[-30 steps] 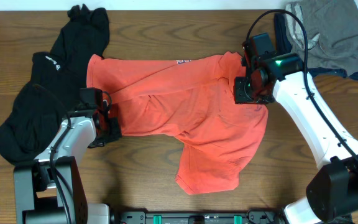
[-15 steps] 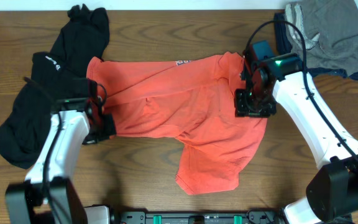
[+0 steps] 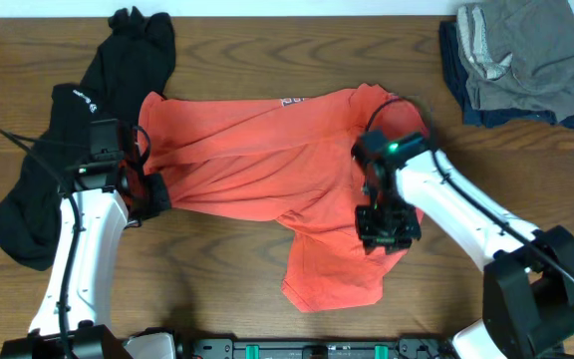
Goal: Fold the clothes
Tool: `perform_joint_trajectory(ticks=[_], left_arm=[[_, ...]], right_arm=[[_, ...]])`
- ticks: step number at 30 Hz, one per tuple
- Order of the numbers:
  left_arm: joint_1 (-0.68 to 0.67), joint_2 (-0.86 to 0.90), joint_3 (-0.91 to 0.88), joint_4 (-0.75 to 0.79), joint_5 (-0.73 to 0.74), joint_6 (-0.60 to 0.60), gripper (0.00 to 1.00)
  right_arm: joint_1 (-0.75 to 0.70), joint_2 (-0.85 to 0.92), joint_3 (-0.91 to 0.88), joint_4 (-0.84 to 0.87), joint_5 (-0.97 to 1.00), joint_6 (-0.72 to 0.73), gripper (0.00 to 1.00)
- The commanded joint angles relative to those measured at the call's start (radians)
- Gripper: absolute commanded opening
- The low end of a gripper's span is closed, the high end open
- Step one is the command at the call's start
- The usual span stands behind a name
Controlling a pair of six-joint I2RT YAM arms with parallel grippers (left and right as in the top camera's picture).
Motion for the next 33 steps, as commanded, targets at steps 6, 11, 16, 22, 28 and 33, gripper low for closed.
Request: perform_joint_trajectory(ticks=[6, 11, 16, 22, 28, 33], left_arm=[[0.061, -0.005, 0.009, 0.012, -0.019, -0.043, 0.06], [0.061, -0.005, 0.009, 0.015, -0.019, -0.043, 0.06], [0.061, -0.005, 0.009, 0.021, -0.019, -0.043, 0.06], [0.061, -0.005, 0.009, 0.021, -0.019, -0.043, 0.06], [0.061, -0.005, 0.009, 0.021, -0.019, -0.043, 0.06], [0.061, -0.005, 0.009, 0.021, -0.02, -0.042, 0.06]], right_arm=[[0.108, -0.017, -0.101, 0.064, -0.022, 0.145, 0.41], [0.141, -0.017, -0.184, 0.117, -0.022, 0.198, 0.54], [0.14, -0.017, -0.26, 0.144, -0.022, 0.226, 0.63], [0.14, -0.017, -0.33, 0.294, -0.075, 0.237, 0.62], [0.14, -0.017, -0.344, 0.394, -0.085, 0.237, 0.34], [0.131, -0.024, -0.34, 0.389, -0.082, 0.237, 0.01]])
